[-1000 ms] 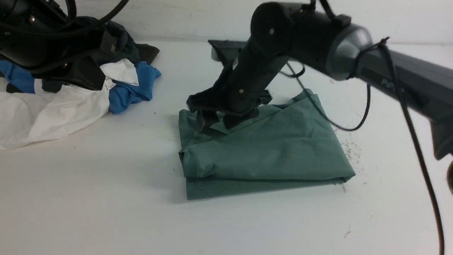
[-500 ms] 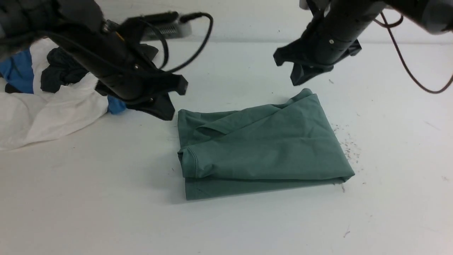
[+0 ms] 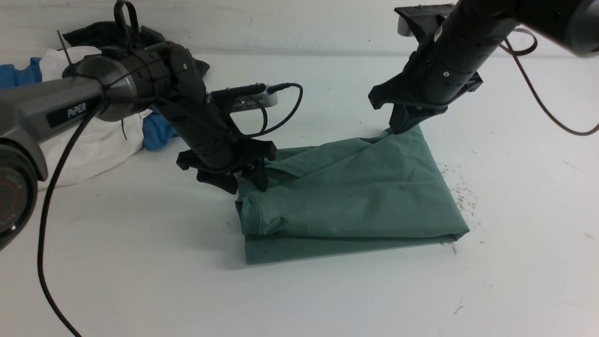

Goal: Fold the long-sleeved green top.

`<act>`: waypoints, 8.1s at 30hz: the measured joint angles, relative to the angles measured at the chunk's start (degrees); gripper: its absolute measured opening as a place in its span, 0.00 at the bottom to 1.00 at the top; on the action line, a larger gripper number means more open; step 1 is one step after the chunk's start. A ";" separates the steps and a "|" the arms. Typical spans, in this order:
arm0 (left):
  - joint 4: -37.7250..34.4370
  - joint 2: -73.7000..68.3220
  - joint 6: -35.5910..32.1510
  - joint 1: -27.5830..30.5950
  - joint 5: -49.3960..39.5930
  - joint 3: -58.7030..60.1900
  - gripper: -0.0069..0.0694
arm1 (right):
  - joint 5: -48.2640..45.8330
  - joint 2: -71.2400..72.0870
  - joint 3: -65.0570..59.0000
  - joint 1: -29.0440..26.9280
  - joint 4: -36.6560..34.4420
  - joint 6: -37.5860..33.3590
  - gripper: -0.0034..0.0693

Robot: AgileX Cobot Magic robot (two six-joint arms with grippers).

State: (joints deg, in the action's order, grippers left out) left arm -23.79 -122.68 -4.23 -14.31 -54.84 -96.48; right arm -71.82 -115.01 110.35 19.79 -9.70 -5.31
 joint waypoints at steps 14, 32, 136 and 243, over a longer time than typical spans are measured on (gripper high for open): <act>-2.38 -1.03 -1.62 0.00 -2.60 -1.27 0.18 | 0.00 0.00 0.00 0.00 -0.18 -0.73 0.03; -10.35 -1.03 -21.91 -0.11 -11.23 -19.03 0.14 | 0.76 -11.25 0.00 -0.06 -7.36 -2.93 0.03; 18.77 -11.89 8.12 4.93 -3.60 -23.48 0.18 | 34.47 -27.61 17.90 -0.09 -7.16 -22.08 0.46; 12.84 61.30 -1.30 1.01 -16.53 23.36 0.09 | 1.36 35.41 -29.15 -3.79 5.07 1.62 0.03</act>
State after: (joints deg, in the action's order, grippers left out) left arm -10.96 -61.38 -5.52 -13.30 -71.37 -73.11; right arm -70.46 -79.60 81.20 16.01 -4.63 -3.68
